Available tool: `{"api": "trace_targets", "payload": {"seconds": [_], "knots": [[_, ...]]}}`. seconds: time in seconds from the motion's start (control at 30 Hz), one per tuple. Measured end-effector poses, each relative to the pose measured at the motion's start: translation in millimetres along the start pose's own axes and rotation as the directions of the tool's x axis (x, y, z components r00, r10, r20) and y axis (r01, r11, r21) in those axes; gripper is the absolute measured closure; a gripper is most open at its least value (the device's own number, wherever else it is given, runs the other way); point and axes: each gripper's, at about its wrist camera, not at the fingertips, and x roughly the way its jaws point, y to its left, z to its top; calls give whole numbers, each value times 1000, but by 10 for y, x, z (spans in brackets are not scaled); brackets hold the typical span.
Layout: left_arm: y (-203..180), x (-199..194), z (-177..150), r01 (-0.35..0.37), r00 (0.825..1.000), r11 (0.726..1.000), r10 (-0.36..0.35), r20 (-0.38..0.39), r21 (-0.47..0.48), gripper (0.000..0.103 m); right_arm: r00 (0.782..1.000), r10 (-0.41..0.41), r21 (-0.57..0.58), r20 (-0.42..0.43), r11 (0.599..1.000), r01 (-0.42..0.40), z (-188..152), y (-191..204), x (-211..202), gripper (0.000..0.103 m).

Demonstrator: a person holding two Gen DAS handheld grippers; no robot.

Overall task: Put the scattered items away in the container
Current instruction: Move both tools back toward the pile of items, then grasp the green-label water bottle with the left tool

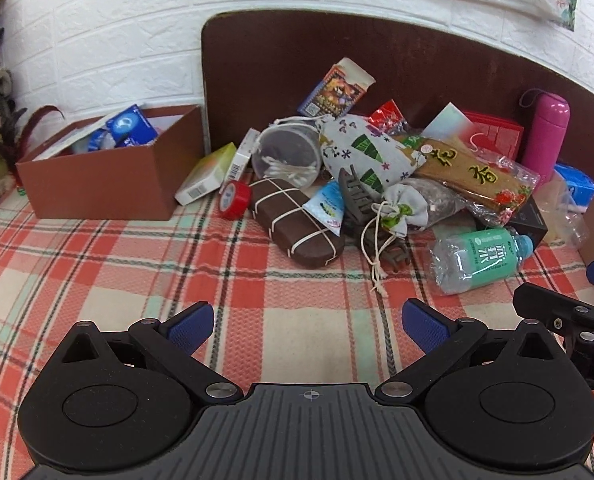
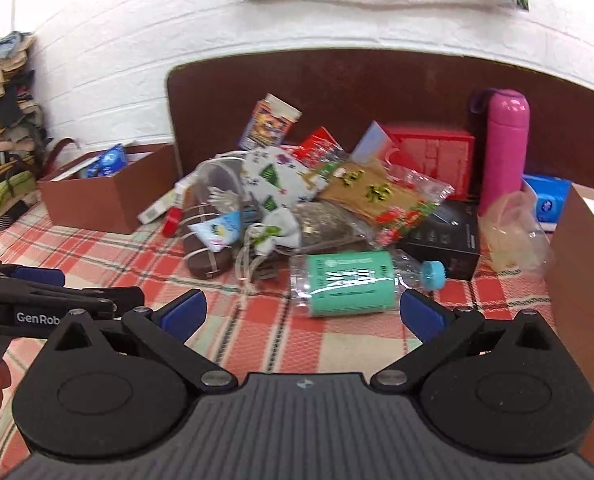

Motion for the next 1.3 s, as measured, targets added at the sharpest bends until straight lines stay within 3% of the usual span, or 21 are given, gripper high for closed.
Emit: {"api": "trace_targets", "payload": {"seconds": [0.2,0.6,0.87,1.0,1.17,1.3], "knots": [[-116,288,117,18,999,1000,-18,-30,16,0,999,-32,15,-38,999,33,0,-208,294,1],[-553,690,310,195,978,976,-186,-97,96,13,990,-116,-50,-85,992,112,-97,-673,758,1],[-898,964,462,279,956,947,-258,-139,159,25,989,-140,81,-55,986,144,-38,-1048,868,3],[-1027,1092,527,317,944,928,-290,-157,193,34,987,-159,121,-32,979,162,51,-1173,922,10],[-1083,1232,537,343,935,918,-314,-165,197,33,995,-96,202,-34,974,101,112,-1306,1085,11],[-1060,1321,495,368,920,911,-329,-212,186,47,999,6,290,-43,957,7,80,-1393,1233,11]]}}
